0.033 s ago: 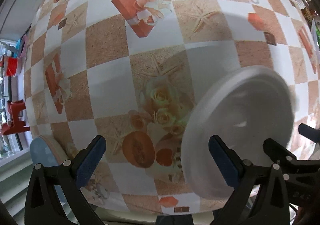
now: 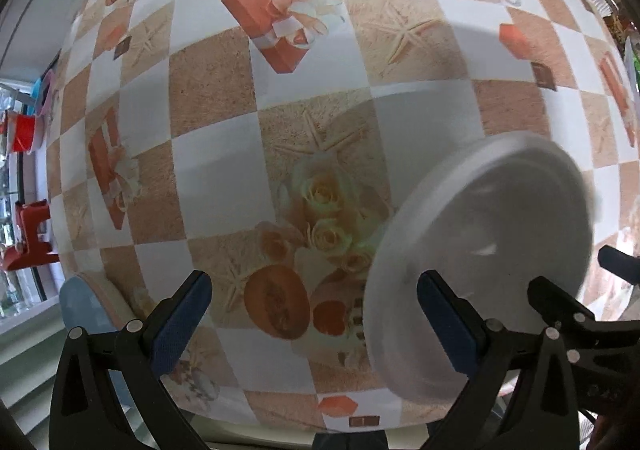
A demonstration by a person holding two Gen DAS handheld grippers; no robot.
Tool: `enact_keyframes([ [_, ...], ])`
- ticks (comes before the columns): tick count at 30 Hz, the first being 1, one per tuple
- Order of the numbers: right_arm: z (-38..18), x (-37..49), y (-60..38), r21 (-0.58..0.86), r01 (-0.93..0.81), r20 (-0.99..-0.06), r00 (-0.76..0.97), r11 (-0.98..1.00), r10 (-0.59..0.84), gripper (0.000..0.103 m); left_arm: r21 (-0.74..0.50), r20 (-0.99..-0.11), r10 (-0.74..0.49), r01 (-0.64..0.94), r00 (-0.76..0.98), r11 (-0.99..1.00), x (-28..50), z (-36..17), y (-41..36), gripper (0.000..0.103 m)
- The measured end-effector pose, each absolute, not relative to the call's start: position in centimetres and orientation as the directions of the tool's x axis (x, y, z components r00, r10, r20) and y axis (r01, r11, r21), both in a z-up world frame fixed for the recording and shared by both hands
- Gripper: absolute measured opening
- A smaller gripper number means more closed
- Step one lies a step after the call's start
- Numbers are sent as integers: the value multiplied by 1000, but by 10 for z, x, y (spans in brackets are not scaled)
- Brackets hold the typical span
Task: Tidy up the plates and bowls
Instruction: 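Move both grippers to the white stack's rim and close them, then lift the white plate stack with both grippers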
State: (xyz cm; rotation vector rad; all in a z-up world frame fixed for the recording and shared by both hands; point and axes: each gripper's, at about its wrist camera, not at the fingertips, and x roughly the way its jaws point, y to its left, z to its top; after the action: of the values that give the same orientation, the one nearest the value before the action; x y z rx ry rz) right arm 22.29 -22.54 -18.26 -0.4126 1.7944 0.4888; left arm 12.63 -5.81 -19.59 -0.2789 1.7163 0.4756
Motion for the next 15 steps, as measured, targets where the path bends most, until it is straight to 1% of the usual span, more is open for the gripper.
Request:
enact_keyframes([
  [6,-195,223,-212,123,-540,-960,-276,833,-37,103,106,-980,13,-470,-198,876,125,-207,-50,103],
  [10,-198,222,-208,131,-520,-956,-290,844,-31,103,55,-981,-46,-502,-187,863,120,-213,-41,103],
  [11,-198,222,-206,132,-519,-955,-293,845,-31,103,44,-981,-58,-506,-184,862,118,-214,-40,101],
  [12,-198,222,-204,130,-523,-956,-291,842,-33,103,19,-982,-82,-514,-172,857,118,-213,-39,97],
  [13,-197,228,-206,129,-530,-958,-286,838,-33,96,0,-982,-97,-518,-161,856,115,-214,-36,93],
  [15,-196,228,-198,148,-543,-955,-294,827,-22,80,-31,-983,-120,-514,-141,857,114,-212,-36,78],
])
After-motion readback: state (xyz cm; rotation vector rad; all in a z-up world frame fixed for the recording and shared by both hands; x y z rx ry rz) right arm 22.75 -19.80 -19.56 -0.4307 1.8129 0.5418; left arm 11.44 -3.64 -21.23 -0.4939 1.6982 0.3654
